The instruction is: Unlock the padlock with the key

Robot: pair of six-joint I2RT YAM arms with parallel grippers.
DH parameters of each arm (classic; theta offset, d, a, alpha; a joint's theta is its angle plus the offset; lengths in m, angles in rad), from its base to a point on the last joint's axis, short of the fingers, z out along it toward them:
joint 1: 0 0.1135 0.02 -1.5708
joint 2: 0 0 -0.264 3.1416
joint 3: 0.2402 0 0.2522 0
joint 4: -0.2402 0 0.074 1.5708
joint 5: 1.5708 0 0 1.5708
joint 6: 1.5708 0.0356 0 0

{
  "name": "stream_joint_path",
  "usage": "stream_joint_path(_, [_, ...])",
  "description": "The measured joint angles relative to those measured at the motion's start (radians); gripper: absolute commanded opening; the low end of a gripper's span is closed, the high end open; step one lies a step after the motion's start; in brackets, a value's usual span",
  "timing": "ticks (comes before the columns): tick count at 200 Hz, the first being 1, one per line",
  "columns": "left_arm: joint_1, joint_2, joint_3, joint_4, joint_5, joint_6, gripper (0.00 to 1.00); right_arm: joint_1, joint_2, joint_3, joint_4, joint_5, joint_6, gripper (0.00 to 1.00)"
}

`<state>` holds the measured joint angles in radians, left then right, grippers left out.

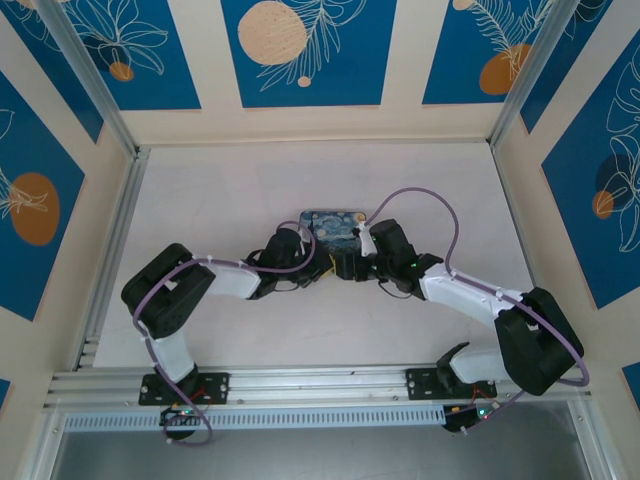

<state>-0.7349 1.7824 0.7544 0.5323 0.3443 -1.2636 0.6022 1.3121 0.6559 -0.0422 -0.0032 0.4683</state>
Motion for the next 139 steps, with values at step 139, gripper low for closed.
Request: stream_joint_path(139, [0.0, -0.014, 0.065, -0.153, 0.033, 0.0, 0.0, 0.097, 0.092, -0.031, 0.082, 0.192, -0.163, 0.38])
